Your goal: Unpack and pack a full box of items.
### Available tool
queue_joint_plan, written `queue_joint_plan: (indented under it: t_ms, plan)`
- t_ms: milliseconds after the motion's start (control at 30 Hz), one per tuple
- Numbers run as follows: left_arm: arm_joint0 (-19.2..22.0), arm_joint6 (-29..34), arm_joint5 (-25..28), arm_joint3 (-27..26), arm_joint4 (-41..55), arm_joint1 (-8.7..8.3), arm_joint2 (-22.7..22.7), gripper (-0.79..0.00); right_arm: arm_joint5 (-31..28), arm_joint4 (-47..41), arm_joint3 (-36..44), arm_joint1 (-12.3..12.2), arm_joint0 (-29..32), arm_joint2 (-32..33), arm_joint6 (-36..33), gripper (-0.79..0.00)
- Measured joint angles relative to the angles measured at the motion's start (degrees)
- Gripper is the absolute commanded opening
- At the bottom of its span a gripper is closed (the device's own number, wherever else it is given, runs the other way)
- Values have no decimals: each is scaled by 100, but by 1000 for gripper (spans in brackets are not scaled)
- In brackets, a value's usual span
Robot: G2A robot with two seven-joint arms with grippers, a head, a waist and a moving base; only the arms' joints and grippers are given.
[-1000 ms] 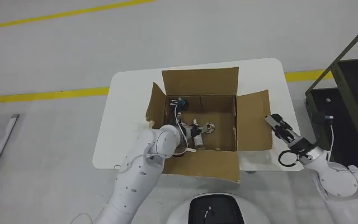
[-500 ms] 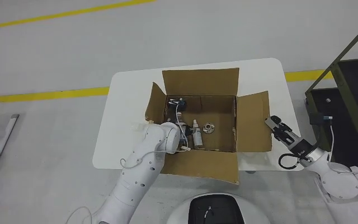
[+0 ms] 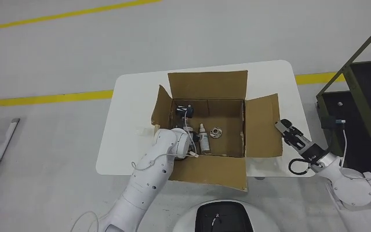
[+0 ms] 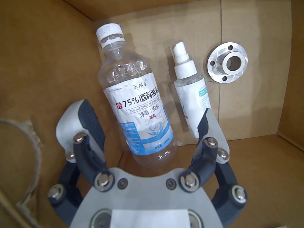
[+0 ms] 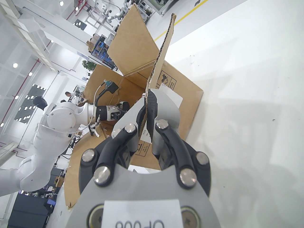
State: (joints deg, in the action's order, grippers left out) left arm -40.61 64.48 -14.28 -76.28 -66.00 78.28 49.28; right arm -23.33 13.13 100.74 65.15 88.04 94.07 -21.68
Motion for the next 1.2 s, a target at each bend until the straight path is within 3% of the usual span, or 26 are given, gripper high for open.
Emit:
queue_joint_plan:
  t_ms: [100, 167, 267, 367, 467, 500, 633, 667, 733, 833, 1033, 1133, 1200]
  plan:
    - [36, 19, -14, 84, -120, 28, -44, -3, 3, 13, -11, -3, -6, -3, 0, -785]
    - [56, 23, -40, 145, -223, 47, -75, -65, 4, 23, -13, -4, -9, -7, 1, -785]
    - [77, 44, -68, 237, -310, 74, -95, -95, 9, 24, -19, -5, -17, -17, 18, -785]
    - [94, 56, -79, 293, -361, 101, -102, -222, -60, 6, -28, -5, -27, -31, 53, -785]
    - [107, 56, -65, 344, -403, 127, -105, -422, -61, 29, -48, -7, -35, -41, 55, -785]
    - [112, 56, -56, 366, -418, 134, -107, -437, -58, 33, -52, -7, -40, -45, 52, -785]
    - [131, 48, -44, 474, -482, 173, -118, -403, -44, 46, -74, -11, -62, -57, 32, -785]
    - [136, 45, -42, 494, -489, 181, -119, -348, -41, 49, -77, -12, -65, -58, 31, -785]
    - [145, 34, -39, 536, -487, 202, -115, -92, -39, 51, -80, -14, -71, -61, 31, -785]
    - [161, 50, -38, 571, -479, 235, -117, -9, -27, 53, -80, -16, -83, -62, 28, -785]
    - [188, 79, -20, 640, -489, 290, -110, -12, -11, 51, -83, -21, -103, -66, 18, -785]
    - [199, 93, -14, 695, -518, 312, -94, -126, 1, 47, -70, -24, -109, -66, 14, -785]
    - [204, 94, -12, 732, -536, 324, -84, -111, 4, 48, -62, -26, -111, -63, 13, -785]
